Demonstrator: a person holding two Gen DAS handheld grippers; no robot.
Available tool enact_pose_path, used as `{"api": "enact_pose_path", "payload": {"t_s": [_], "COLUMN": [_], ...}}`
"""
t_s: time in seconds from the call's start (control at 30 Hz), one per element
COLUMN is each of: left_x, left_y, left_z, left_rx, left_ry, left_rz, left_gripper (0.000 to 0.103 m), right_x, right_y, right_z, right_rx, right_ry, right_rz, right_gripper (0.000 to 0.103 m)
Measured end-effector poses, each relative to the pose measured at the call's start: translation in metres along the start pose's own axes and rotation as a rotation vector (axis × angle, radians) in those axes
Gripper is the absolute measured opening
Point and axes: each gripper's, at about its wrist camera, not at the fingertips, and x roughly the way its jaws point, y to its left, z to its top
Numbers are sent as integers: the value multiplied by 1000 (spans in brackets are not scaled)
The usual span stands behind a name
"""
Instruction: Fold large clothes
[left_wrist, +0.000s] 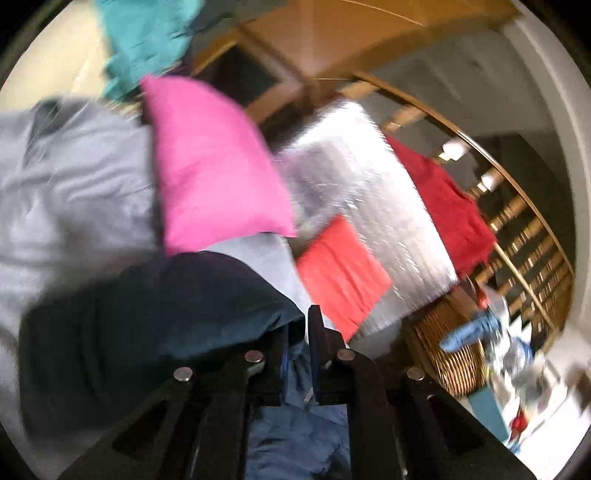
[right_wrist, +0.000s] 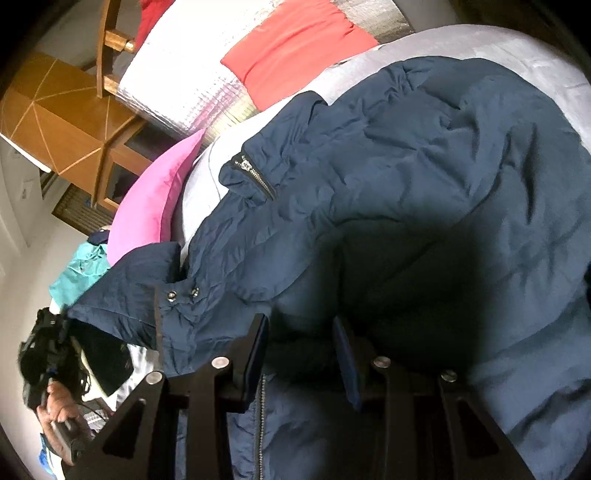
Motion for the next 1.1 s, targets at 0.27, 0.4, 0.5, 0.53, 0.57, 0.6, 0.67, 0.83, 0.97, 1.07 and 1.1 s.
{"api": "enact_pose_path", "payload": {"t_s": [0.27, 0.4, 0.5, 0.53, 0.57, 0.6, 0.67, 0.83, 0.97, 1.07, 1.1], "left_x": [20, 75, 109, 121, 132, 140, 140, 103, 64, 43, 38], "left_y": [-75, -78, -57, -48, -35, -24, -12, -24, -11, 18, 31], "left_z": [-55, -107, -144, -154, -163, -171, -178, -152, -109, -74, -63], "left_rx": [286, 337, 299, 261, 202, 143, 71, 124, 113, 70, 35], "left_ry": [134, 314, 472, 533, 608, 679, 737, 721, 641, 508, 456], "left_rz": [-63, -34, 41, 58, 79, 103, 138, 95, 71, 128, 153], "left_gripper": [10, 10, 10, 13, 14, 16, 29, 59, 62, 74, 74], "right_x": [-27, -44, -51, -52, -52, -53, -53, -54, -55, -53, -51], "right_y": [4, -4, -11, -12, -13, -13, -11, -1, 6, 10, 12], "right_z": [0, 6, 9, 10, 11, 12, 14, 14, 9, 6, 5], "right_rx": [-28, -2, 19, 22, 24, 21, 10, -14, -29, -36, -42], "right_ry": [-73, -122, -135, -132, -132, -133, -131, -131, -142, -142, -138], "right_rz": [21, 19, 9, 6, -2, -10, -19, -15, -9, -2, -3], "right_gripper": [42, 42, 42, 42, 42, 42, 42, 56, 57, 57, 57]}}
